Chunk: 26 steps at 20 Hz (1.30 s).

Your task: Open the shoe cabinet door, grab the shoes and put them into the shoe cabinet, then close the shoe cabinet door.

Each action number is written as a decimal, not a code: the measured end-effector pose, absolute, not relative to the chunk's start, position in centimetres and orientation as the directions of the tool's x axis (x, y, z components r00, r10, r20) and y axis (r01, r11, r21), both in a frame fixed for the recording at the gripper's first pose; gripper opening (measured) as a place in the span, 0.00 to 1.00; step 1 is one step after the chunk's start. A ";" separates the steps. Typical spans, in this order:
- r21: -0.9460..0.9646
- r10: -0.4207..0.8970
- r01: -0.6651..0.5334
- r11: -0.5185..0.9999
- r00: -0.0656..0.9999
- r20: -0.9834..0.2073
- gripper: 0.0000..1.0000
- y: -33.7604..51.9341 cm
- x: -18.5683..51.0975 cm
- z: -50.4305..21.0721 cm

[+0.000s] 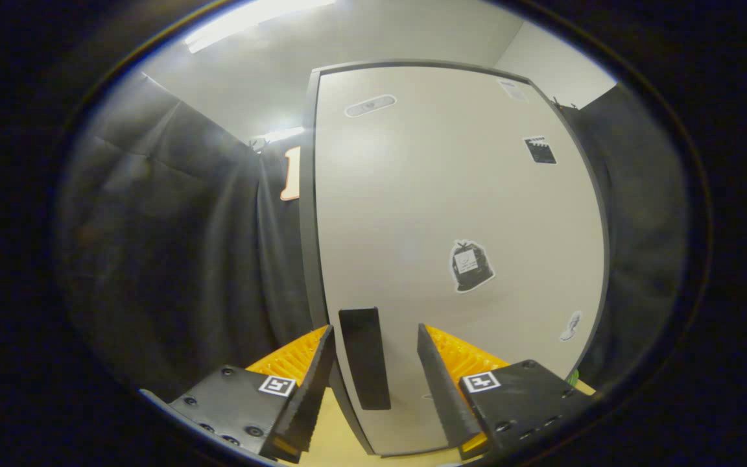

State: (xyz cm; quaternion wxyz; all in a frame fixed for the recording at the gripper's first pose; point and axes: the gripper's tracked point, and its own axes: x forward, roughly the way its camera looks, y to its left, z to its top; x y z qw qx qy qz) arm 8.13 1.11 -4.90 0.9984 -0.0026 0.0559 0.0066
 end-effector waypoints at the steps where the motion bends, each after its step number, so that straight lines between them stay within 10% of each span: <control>1: -0.006 0.016 -0.017 1.000 0.993 -0.120 0.71 1.3 8.4 -5.3; 14: -0.004 0.020 -0.021 1.000 0.991 -0.131 0.24 1.7 8.8 -6.6; 26: -0.045 -0.054 0.050 0.998 0.996 -0.070 0.24 0.3 2.6 -5.0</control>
